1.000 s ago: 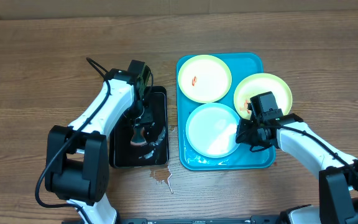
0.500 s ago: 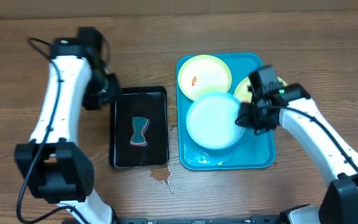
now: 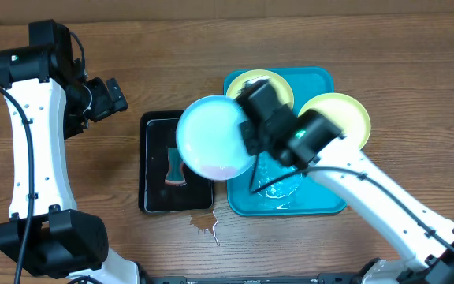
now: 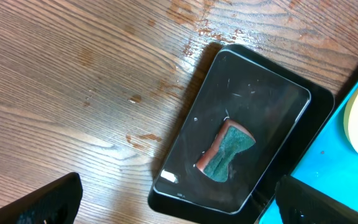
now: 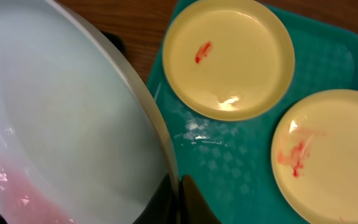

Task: Clean dirty plates on tray and stack at the side
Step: 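Lift the white plate with right gripper and tilt it over black tray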

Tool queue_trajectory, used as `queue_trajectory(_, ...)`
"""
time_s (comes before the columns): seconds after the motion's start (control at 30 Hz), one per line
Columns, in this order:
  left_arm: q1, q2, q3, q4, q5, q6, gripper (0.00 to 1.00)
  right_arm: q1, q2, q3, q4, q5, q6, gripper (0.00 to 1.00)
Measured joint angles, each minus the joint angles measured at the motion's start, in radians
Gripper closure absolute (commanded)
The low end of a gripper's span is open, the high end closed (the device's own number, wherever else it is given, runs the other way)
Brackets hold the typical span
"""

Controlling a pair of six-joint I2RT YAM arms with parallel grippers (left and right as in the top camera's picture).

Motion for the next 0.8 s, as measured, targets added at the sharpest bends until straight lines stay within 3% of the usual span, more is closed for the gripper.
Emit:
queue_trajectory(0.4, 0.0, 0.0, 0.0, 0.002, 0.003, 0.0, 0.0, 0.25, 0.176, 0.0, 0.096, 0.375, -0.003, 0.96)
queue_trajectory(0.6, 0.0, 0.0, 0.0, 0.002, 0.004, 0.0, 0.0, 0.361, 0.187, 0.0, 0.159, 0.629, 0.0, 0.96)
queue_trajectory(0.8, 0.0, 0.0, 0.0, 0.002, 0.004, 0.0, 0.0, 0.437, 0.187, 0.0, 0.165, 0.756, -0.001, 0.96)
